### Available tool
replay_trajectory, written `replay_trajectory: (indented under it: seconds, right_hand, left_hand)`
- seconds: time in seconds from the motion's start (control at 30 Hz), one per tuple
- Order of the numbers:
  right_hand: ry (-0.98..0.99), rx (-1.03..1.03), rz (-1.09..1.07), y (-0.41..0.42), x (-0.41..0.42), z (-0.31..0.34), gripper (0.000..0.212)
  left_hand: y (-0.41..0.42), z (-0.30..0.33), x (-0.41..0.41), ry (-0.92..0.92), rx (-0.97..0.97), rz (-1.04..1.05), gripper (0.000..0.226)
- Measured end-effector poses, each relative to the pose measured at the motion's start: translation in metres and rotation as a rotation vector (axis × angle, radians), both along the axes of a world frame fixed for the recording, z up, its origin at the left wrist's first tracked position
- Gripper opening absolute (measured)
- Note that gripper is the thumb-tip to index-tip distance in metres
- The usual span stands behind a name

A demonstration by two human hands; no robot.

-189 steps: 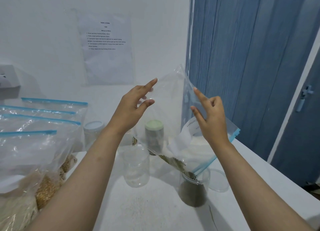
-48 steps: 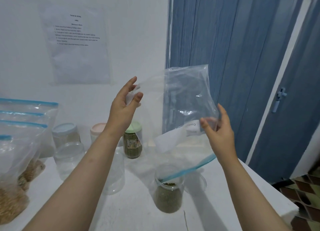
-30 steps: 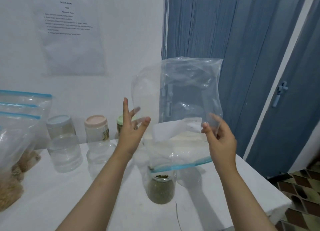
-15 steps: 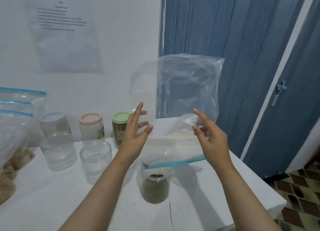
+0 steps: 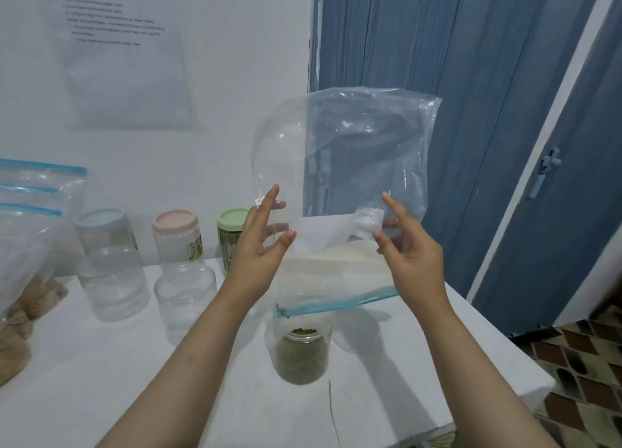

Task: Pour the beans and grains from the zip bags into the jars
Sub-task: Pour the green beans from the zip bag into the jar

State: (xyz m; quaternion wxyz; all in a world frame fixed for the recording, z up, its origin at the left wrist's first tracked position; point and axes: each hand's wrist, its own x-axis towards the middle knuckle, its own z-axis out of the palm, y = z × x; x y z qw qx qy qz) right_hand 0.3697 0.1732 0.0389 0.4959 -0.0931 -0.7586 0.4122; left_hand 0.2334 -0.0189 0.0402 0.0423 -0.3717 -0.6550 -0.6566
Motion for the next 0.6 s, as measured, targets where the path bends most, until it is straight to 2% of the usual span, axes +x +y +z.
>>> replay_trajectory:
  seconds: [0.43,0.6]
  right_hand:
    - [0.020,-0.028,-0.029,-0.0023,0.0015,-0.0011,0.057]
    - [0.076,-0.049,-0.057,-0.0038,0.0054,-0.0050,0.055]
  left_hand:
    - [0.0017,0.0002,-0.0058,-0.003,-0.020,-0.017,0.067]
    - [0.0002,-0.0065,0.0003,-0.117,-0.014,-0.041,0.079]
